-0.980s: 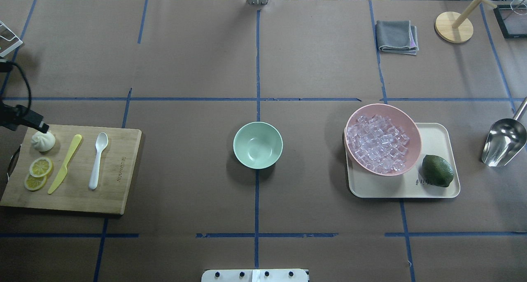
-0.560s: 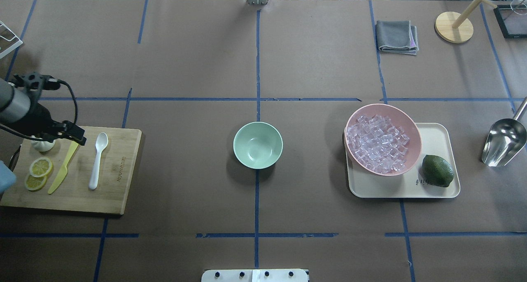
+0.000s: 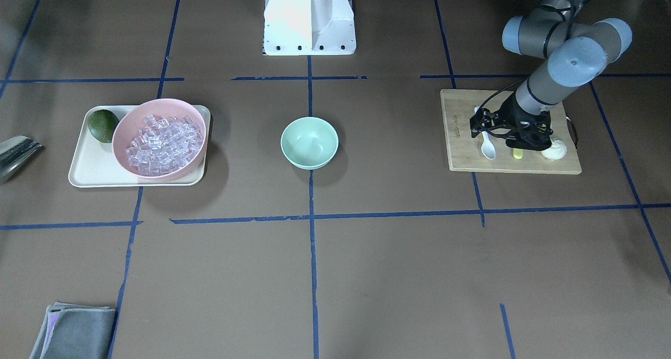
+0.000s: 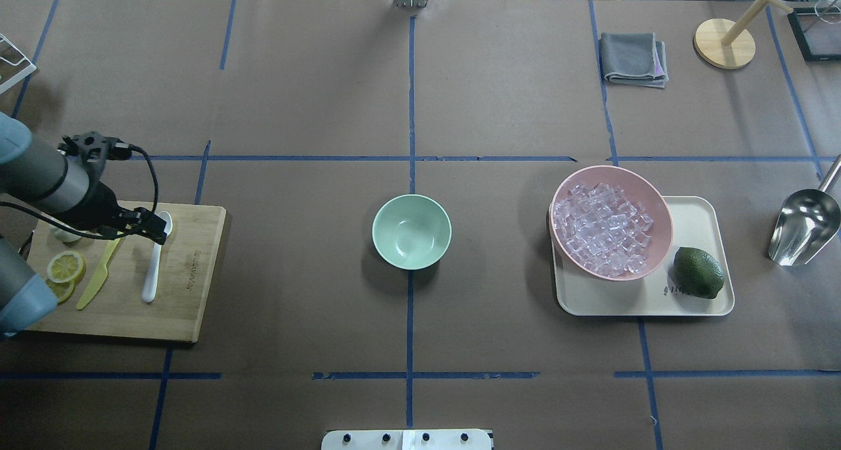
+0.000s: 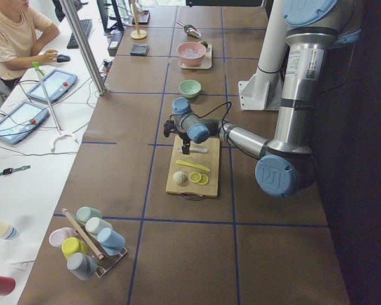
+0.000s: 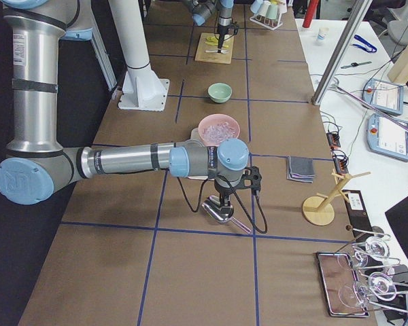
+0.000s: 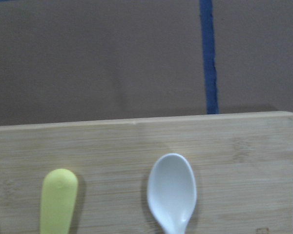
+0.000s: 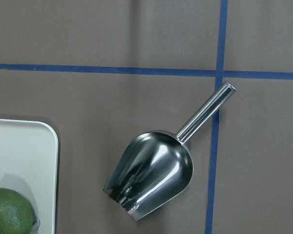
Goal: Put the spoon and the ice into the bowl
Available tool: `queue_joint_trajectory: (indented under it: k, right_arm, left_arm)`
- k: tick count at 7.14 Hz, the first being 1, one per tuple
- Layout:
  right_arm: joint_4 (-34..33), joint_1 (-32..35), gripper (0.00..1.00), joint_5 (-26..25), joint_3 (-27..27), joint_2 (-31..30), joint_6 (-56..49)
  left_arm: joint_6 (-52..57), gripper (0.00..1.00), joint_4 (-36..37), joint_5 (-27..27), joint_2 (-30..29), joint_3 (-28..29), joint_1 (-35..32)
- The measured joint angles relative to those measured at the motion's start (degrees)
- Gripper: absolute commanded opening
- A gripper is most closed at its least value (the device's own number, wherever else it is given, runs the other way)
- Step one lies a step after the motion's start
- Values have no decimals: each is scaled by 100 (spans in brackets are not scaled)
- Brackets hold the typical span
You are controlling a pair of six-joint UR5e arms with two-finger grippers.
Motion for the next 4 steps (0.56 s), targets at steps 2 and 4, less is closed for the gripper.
queue_joint_trajectory:
  k: [2, 4]
  right_arm:
    - [0, 0, 100, -1, -33, 0, 1]
    - [-6, 0, 100, -2, -41, 0, 1]
  left_arm:
    - [-29, 34, 2, 8, 28, 5, 47]
    - [-30, 4, 3, 10, 75, 7, 50]
